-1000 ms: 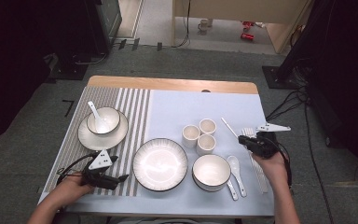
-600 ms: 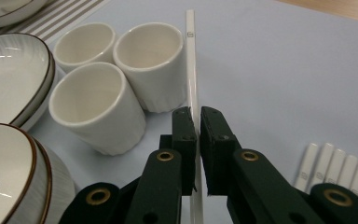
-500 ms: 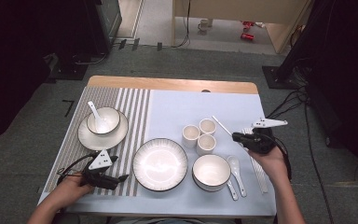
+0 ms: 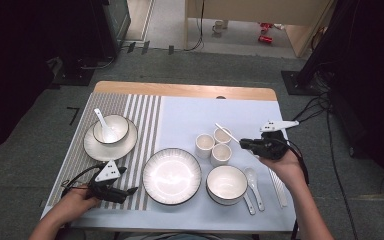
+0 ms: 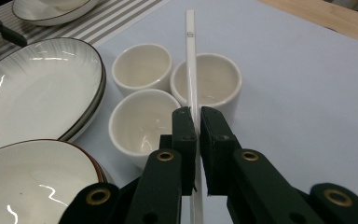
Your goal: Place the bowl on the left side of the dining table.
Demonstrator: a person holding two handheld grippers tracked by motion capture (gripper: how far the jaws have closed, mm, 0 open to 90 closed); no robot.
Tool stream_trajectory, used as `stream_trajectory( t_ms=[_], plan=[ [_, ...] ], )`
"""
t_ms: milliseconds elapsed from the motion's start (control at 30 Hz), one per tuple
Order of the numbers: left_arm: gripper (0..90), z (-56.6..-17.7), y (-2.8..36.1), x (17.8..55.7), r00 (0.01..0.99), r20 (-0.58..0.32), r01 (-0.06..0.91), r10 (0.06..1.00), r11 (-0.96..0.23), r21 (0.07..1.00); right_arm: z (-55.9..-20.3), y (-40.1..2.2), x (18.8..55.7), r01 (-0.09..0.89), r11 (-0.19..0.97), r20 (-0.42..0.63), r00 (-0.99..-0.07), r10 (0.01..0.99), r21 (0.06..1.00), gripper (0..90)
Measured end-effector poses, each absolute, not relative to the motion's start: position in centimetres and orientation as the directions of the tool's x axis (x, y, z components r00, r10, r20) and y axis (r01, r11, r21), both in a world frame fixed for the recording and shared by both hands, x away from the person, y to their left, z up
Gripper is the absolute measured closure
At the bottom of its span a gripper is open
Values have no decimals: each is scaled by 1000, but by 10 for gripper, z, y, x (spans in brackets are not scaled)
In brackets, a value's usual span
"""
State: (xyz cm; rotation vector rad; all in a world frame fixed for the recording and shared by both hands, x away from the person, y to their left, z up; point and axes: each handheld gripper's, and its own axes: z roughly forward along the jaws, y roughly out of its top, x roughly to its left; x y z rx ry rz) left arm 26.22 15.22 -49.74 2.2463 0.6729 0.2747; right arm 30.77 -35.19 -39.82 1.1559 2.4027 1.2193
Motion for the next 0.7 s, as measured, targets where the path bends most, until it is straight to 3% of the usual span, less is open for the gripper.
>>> stream_trajectory(
  t_ms=[700],
  plan=[
    [171, -497, 152, 261, 833, -10, 385, 553, -567, 728, -373, -305, 316, 463, 441, 138, -793, 593, 769, 852]
  ],
)
